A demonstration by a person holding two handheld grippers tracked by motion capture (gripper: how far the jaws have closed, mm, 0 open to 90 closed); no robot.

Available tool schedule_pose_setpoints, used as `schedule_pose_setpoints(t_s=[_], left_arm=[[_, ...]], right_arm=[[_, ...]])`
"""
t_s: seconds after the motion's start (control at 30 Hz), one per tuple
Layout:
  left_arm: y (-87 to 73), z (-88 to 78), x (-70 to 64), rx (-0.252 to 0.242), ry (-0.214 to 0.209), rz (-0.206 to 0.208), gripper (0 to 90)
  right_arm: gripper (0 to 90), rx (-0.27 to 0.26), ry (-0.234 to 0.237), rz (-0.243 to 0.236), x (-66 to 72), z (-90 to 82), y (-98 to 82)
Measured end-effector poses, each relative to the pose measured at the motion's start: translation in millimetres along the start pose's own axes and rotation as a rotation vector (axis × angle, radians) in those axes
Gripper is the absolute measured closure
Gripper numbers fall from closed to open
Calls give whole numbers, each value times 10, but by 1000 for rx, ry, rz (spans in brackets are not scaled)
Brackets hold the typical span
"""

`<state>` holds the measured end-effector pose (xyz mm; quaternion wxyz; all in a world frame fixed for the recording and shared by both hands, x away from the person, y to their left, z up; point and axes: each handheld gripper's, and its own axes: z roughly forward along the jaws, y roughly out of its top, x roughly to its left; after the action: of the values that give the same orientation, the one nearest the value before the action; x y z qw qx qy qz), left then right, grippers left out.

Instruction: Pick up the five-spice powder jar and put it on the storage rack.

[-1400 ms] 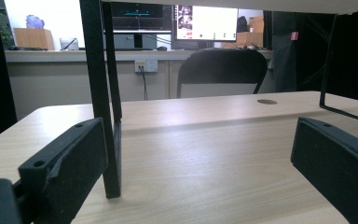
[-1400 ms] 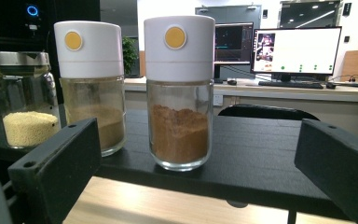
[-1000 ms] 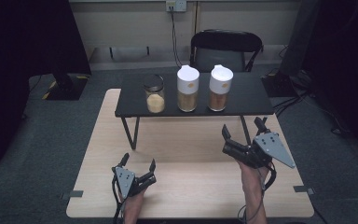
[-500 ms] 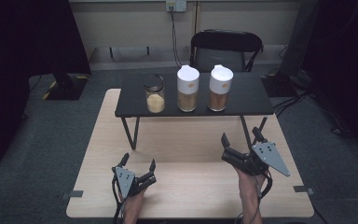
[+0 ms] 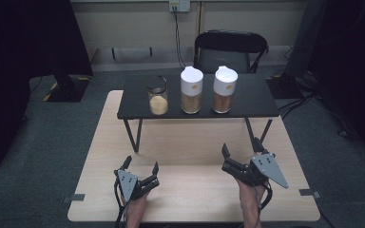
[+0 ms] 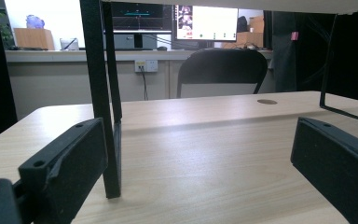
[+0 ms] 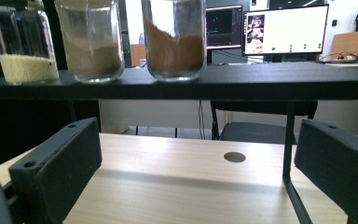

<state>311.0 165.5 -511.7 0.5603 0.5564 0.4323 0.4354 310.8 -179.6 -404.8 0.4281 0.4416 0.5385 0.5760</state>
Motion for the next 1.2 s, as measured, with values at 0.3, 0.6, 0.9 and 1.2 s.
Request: schedule_pose_setpoints(t_s=[0.3, 0.6, 0.9, 1.2], left_arm=[[0, 0, 0, 0, 0, 0, 32], [0, 0, 0, -1, 0, -1, 32], [0, 0, 0, -1, 0, -1, 31], [0, 0, 0, 0, 0, 0, 31]], right_arm=[[0, 15, -6, -4, 3, -30, -159], [0, 24, -2, -5, 39, -22, -321], [0, 28, 21, -15, 64, -18, -463], [0, 45, 7, -4, 57, -8, -601]])
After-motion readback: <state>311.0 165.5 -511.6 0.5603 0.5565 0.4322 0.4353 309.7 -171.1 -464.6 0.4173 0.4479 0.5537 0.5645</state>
